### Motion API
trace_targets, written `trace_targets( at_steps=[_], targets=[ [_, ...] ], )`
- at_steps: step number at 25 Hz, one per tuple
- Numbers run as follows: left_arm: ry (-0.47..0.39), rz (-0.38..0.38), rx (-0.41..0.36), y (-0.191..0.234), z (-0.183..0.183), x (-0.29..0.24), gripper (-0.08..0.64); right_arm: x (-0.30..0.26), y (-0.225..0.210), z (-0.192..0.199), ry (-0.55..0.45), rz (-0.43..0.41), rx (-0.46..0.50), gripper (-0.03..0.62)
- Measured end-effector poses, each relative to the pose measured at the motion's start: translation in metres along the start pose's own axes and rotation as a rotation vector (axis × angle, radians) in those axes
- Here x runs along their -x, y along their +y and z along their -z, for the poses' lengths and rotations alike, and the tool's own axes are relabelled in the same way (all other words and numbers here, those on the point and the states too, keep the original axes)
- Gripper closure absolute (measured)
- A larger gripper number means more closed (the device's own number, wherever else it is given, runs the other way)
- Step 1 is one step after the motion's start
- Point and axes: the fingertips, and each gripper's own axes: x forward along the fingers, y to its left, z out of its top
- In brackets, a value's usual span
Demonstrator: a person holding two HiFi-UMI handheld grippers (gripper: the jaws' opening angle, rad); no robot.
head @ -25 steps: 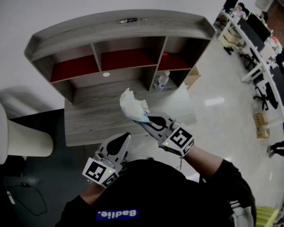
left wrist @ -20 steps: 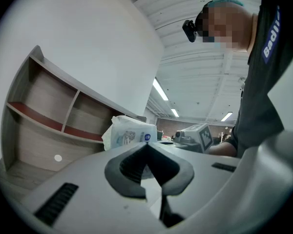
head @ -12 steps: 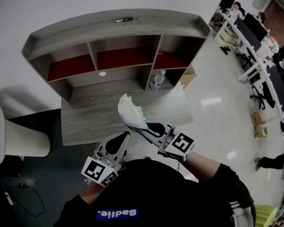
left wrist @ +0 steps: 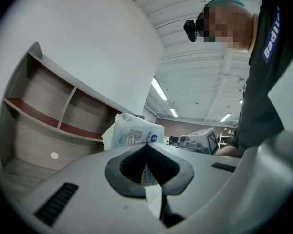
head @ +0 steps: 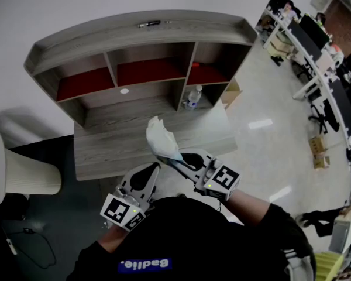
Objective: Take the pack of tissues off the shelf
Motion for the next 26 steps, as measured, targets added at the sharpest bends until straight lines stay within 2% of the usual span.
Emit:
trace_targets(
  at_steps=[26],
  targets=[
    [0.006,0.006,-0.013,-0.0019,-0.0017,-0.0032,0.561,0.0028,-0.0016,-0.0023,-0.004,0.002,0.009,0.531]
  ],
)
